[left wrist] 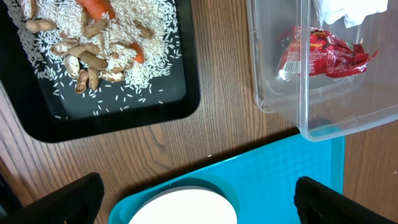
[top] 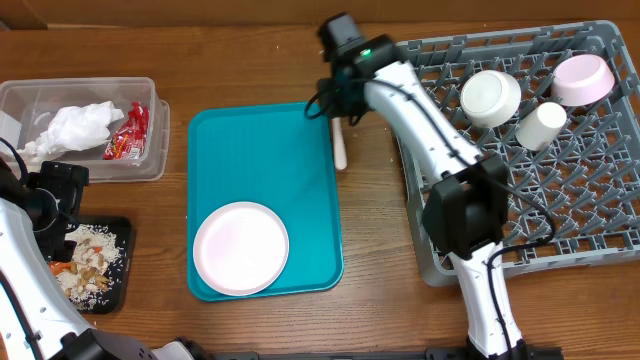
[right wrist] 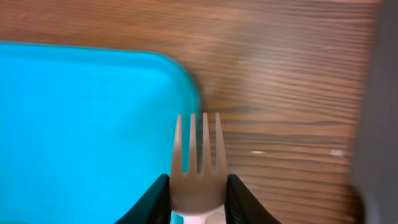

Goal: Sort waste into correct bins and load items into the dishwasher
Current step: 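Carry the fork right and place it upright in the rack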

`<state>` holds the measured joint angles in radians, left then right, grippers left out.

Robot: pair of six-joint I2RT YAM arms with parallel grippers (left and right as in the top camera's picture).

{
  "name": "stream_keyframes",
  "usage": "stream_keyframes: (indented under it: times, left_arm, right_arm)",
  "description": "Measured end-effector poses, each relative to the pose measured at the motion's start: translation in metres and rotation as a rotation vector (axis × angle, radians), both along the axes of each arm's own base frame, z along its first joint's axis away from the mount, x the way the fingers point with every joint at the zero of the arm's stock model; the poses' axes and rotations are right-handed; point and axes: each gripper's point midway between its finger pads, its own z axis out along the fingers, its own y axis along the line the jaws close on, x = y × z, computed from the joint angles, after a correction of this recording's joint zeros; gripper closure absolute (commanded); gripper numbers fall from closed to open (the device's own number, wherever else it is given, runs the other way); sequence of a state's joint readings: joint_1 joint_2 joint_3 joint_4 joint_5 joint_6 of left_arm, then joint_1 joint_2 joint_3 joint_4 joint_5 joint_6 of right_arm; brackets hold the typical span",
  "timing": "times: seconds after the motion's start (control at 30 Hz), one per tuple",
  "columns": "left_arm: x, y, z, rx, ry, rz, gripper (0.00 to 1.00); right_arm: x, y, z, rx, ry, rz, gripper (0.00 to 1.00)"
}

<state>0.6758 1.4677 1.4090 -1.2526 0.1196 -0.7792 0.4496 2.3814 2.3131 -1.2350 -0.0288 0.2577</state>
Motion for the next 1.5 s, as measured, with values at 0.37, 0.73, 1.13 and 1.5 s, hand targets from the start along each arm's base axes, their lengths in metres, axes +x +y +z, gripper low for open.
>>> stream_keyframes:
  times: [0.37, 0.73, 1.13, 1.5]
  left_arm:
    - [0.000, 0.000, 0.000, 0.001, 0.000, 0.000, 0.00]
    - [0.000, 0.000, 0.000, 0.000, 0.000, 0.000, 0.00]
    - [0.000, 0.000, 0.000, 0.000, 0.000, 0.000, 0.00]
    - [0.000, 0.000, 0.000, 0.000, 0.000, 0.000, 0.00]
  right_arm:
    - [0.035, -0.164, 0.118, 0.095, -0.205, -0.153, 0.73]
    - [0.037, -0.182, 0.118, 0.124, -0.222, -0.082, 0.72]
    - [0.029, -0.173, 0.072, 0.111, -0.139, -0.039, 0.56]
    - [0.016, -0.128, 0.076, 0.228, -0.105, 0.056, 0.43]
